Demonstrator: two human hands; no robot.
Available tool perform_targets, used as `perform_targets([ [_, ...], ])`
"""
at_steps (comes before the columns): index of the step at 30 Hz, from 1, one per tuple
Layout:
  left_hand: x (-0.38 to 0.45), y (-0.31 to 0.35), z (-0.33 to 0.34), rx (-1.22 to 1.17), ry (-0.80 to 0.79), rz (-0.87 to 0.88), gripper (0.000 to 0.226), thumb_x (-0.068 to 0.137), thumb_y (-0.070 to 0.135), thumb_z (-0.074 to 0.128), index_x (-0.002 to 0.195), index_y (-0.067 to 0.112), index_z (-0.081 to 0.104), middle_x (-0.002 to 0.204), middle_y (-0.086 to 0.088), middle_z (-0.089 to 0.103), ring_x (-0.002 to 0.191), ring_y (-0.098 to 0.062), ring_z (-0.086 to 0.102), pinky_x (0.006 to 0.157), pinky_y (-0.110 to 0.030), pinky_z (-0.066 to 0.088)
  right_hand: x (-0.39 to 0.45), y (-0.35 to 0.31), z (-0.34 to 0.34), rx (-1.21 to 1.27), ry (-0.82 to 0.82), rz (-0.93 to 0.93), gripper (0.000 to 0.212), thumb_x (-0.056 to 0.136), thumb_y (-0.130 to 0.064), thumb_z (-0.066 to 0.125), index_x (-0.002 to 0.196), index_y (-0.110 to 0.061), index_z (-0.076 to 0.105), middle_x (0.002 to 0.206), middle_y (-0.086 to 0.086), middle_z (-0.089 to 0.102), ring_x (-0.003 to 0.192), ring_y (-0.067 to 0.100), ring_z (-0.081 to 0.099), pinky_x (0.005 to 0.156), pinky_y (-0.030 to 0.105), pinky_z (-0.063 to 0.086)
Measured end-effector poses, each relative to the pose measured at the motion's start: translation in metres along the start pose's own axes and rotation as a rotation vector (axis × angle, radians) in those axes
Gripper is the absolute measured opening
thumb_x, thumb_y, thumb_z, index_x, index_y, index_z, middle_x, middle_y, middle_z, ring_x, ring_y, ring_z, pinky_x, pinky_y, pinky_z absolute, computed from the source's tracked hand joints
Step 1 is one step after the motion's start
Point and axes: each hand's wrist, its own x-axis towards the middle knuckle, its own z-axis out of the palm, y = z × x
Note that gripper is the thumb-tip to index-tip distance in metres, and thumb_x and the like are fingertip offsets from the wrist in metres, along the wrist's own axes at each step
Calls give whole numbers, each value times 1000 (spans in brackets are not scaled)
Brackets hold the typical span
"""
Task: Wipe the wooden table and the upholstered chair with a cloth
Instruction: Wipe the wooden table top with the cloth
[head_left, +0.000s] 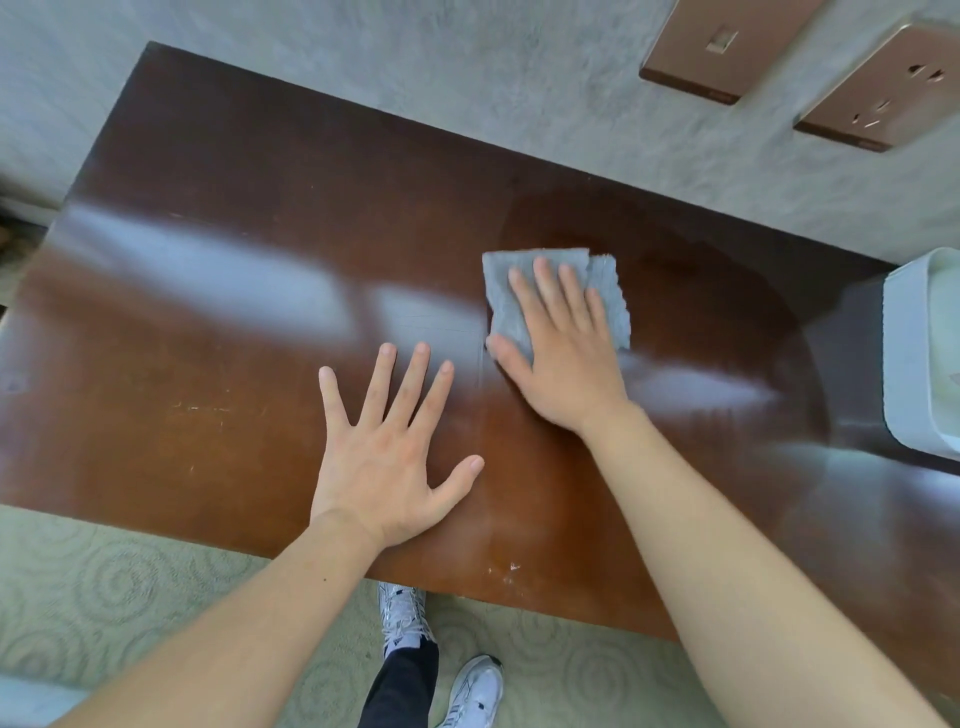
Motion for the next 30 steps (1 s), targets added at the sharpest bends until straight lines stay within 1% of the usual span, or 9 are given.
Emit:
perform_targets([
  [5,1,0,3,1,25,0,91,89,79,19,159,21,22,167,-7,18,155,-33,10,111,-77,10,88,-1,-20,34,-25,62,75,98,-64,18,159,-27,-4,167,1,-13,151,23,-18,121,45,-11],
  [7,1,0,3,4,36,-2,90,89,78,21,159,21,22,167,-7,18,155,-33,10,111,-77,9,105,-10,-23,55,-26,97,74,99,-62,19,159,-26,-4,166,1,-15,151,24,-19,121,46,-13],
  [9,0,0,4,12,48,-2,91,87,76,29,159,22,23,167,-6,18,155,-33,11,111,-77,10,106,-18,-23,55,-11,103,73,99,-60,19,159,-25,-4,166,3,-14,151,25,-19,120,47,-14],
  [11,0,1,4,15,51,-10,93,84,76,35,159,22,24,167,-6,19,155,-32,11,111,-77,10,94,-19,-20,44,12,34,72,100,-59,20,159,-25,-2,167,3,-13,151,25,-18,121,46,-13],
  [15,-1,3,2,30,45,-25,95,82,77,38,159,22,25,167,-5,18,155,-31,11,112,-76,9,37,-15,-10,26,15,-99,71,99,-60,22,159,-29,2,167,-1,-8,152,20,-16,122,45,-9],
  [20,-1,3,1,22,59,-28,95,81,77,38,158,22,26,167,-4,19,155,-31,11,112,-75,10,-82,-1,11,33,-21,-70,69,99,-59,27,159,-30,10,168,-3,0,153,19,-10,123,48,2],
  [23,-1,3,1,13,67,-36,96,80,76,39,158,23,26,167,-4,19,155,-30,12,112,-75,10,-144,6,23,29,-55,-48,68,100,-60,26,159,-30,10,168,-3,2,154,20,-4,121,47,4],
  [26,-1,3,2,0,75,-34,96,80,76,40,158,23,26,167,-4,20,155,-31,12,112,-76,10,-138,18,19,14,-81,-72,68,99,-65,18,159,-33,10,167,-5,4,154,18,-6,122,44,0],
  [30,-1,2,2,-16,88,-31,96,80,76,42,158,23,27,167,-5,21,155,-32,12,112,-76,9,-65,26,6,11,-32,-5,70,96,-67,15,157,-36,0,166,-7,-6,151,13,-19,121,38,-13],
])
